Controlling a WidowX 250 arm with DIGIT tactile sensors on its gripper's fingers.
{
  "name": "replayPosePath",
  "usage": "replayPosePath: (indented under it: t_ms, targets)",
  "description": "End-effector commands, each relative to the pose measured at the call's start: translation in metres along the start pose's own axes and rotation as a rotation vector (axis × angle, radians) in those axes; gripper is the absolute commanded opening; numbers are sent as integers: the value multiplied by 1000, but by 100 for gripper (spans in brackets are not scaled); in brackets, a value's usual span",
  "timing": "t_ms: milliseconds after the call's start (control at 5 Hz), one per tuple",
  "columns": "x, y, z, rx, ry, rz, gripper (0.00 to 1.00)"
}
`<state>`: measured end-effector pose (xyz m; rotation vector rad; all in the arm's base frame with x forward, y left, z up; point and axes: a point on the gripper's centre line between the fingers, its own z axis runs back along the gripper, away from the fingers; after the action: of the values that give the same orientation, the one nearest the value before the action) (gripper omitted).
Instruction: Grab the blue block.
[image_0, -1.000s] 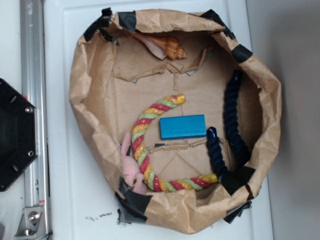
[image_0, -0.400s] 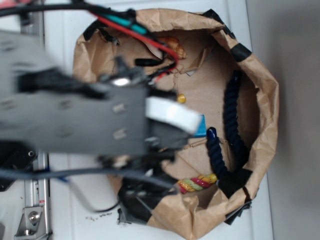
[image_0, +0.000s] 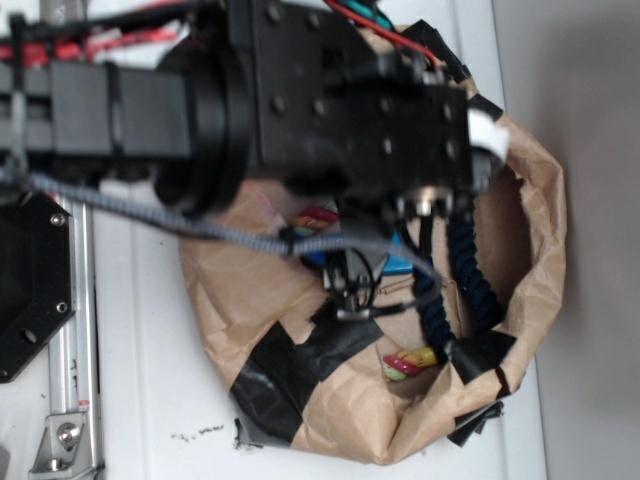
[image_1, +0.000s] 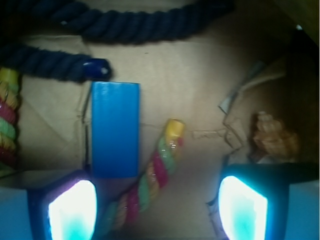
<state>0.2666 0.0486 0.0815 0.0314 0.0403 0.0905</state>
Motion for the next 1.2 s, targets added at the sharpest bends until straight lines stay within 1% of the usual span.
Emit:
replayPosePath:
  t_ms: [0,200,400,600,800,1000]
  targets:
    - [8,-4,-13,-81,-7,19,100]
    - [11,-28,-24,-86,3,-7,100]
    - [11,-45,-35,-72,-1,-18,100]
    - [14,-67,-62,-19,2,-32,100]
    - [10,-71,-86,63,26,-34,0]
    - [10,-56,-84,76,19,-25,0]
